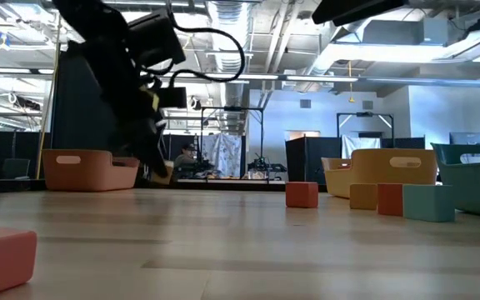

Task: Sort blocks by size
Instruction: Put the left square yellow block into the orange bin

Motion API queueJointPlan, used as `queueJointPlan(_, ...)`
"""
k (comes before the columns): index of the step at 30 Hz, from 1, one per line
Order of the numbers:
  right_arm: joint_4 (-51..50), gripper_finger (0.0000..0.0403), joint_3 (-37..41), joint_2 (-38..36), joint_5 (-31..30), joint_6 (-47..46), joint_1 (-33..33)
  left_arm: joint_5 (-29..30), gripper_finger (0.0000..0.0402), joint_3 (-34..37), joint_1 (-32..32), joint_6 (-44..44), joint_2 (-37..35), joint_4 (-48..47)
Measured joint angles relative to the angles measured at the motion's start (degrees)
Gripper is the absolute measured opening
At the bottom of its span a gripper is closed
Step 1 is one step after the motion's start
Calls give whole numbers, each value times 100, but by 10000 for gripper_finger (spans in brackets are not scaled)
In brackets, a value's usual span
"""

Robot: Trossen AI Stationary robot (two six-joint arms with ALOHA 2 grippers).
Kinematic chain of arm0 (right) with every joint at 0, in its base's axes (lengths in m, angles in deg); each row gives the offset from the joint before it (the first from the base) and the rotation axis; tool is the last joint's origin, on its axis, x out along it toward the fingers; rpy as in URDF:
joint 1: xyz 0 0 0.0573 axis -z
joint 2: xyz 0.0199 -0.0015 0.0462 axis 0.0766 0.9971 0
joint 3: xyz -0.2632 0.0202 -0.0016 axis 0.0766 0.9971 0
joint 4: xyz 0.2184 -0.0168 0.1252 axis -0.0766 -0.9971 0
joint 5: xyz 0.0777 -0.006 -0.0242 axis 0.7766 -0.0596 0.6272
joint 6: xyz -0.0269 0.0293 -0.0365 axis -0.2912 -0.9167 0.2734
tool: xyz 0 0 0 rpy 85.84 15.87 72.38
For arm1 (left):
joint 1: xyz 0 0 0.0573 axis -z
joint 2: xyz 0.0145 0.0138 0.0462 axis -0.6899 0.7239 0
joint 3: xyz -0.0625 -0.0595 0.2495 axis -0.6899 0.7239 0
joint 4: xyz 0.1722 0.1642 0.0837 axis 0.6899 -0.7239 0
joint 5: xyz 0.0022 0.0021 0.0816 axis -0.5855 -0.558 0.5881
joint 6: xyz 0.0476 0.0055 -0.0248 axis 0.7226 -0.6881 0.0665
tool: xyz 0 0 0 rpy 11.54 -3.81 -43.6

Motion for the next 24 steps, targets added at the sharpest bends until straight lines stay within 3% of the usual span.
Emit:
queueJointPlan(9,-24,256,0,0,73,49,-37,32,127,-204,-616,287,-863,-547)
queueJointPlan(24,-87,256,0,2,90,47,-72,117,127,-204,-887,368,-2129,-1220)
